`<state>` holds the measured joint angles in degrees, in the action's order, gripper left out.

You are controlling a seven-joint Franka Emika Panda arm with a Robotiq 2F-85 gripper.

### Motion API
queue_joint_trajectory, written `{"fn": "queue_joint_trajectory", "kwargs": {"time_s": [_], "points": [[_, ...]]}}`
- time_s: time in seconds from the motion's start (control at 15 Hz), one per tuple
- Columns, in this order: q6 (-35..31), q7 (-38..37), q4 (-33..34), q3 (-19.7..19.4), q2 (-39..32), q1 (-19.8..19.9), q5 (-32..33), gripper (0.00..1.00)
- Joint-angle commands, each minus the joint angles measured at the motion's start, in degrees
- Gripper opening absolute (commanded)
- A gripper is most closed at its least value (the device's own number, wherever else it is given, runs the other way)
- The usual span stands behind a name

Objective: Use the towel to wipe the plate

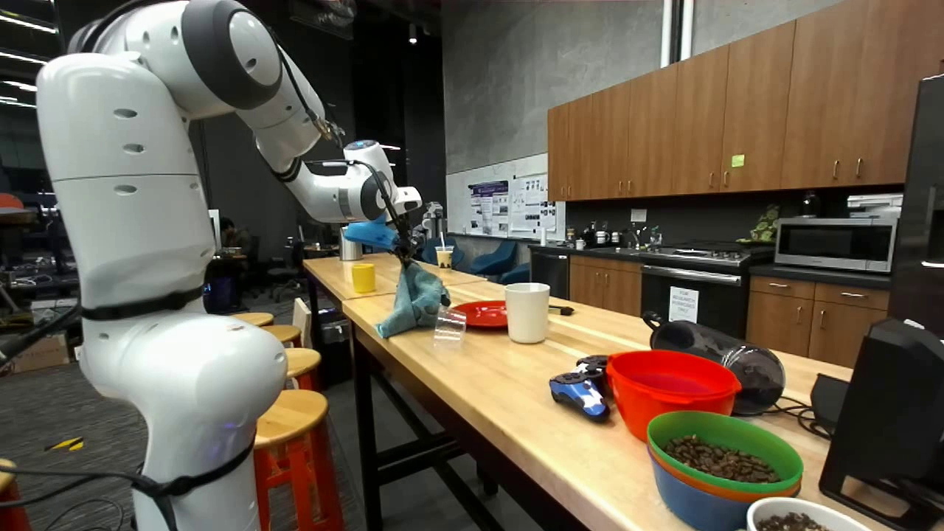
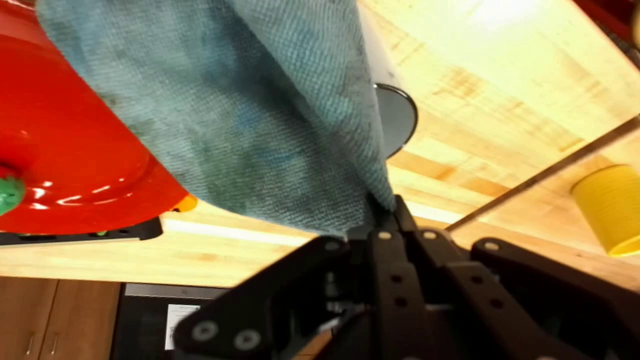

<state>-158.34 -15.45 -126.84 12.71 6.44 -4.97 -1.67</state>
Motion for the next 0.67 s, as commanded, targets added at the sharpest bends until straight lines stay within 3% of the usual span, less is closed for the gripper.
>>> {"fn": "queue_joint_trajectory", "kwargs": {"time_s": [0.0,0.33,0.6], "points": [[1.0,2.0,-0.1,-2.0,1.6,-1.2,-2.4,0.01],[0.8,-1.2,-2.3,-4.7,1.4,1.8,0.9,0.01],[1.0,-9.9,-4.5,-5.0,1.5,7.6,13.8,0.01]]}}
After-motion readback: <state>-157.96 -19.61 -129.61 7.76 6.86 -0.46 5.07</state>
